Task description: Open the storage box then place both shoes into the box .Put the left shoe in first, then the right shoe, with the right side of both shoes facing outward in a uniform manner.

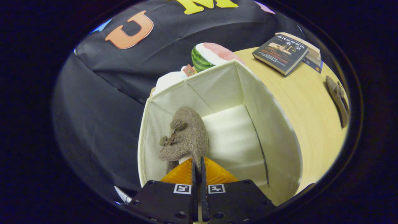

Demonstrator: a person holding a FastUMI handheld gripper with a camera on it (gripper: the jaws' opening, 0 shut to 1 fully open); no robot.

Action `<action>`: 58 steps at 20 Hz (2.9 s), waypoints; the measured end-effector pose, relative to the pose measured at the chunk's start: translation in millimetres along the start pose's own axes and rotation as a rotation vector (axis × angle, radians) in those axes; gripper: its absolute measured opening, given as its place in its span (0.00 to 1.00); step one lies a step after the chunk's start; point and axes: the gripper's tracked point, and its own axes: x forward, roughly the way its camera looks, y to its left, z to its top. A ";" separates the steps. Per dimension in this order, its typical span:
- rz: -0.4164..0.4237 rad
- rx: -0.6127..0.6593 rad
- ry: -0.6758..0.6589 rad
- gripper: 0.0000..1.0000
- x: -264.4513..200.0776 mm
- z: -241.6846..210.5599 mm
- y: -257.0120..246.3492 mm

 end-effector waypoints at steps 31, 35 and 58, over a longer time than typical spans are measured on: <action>-0.185 -0.272 -0.477 0.94 -280.0 143.2 -334.1; -0.236 -0.285 -0.425 0.95 -272.2 152.2 -419.1; -0.197 -0.216 -0.142 0.34 -134.0 127.5 -529.4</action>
